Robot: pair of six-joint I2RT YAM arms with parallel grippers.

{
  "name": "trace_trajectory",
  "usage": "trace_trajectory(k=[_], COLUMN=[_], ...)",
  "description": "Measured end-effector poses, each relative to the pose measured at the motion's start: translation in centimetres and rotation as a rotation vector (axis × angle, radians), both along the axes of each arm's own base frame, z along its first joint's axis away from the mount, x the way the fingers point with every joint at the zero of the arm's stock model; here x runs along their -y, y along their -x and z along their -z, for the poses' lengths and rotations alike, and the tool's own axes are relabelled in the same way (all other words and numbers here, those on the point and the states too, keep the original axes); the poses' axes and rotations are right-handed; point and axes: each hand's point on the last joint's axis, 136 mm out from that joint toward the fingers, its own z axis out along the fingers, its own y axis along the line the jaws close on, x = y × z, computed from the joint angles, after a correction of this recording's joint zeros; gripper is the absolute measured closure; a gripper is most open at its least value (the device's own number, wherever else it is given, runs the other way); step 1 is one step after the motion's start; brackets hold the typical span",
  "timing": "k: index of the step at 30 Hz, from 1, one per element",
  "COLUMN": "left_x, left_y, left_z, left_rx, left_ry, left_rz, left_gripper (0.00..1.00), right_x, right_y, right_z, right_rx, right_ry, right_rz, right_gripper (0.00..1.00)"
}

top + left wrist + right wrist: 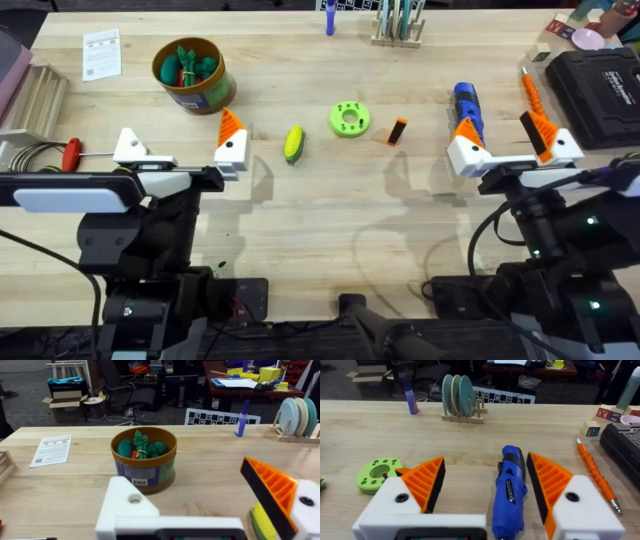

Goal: Pick up the gripper from the table and insert it into the empty holder that is missing its gripper. Then pick up a screw, insert it into the mounting hole, and use the screwdriver to tighten it. Finally, clean up the table by picking up the vegetable and placing it into the bucket.

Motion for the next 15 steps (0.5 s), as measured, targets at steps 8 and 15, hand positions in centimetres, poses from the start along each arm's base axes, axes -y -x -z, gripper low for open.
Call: trace_trajectory(k=[8,15], left_x=[0.0,0.0], left_y=[0.0,0.1], left_z=[0.0,-2.6], left_rx=[0.000,0.100], left_ry=[0.000,0.000], left_rz=[0.000,0.000], left_gripper=[0.015,0.014], right_x=[0.0,0.0], right_y=[0.0,-0.1], right_z=[0.1,-3.2], right_rx=[-0.003,0.129], right_ry=[0.000,-0.022], right_rz=[0.000,-0.001], right_gripper=[0.021,0.021])
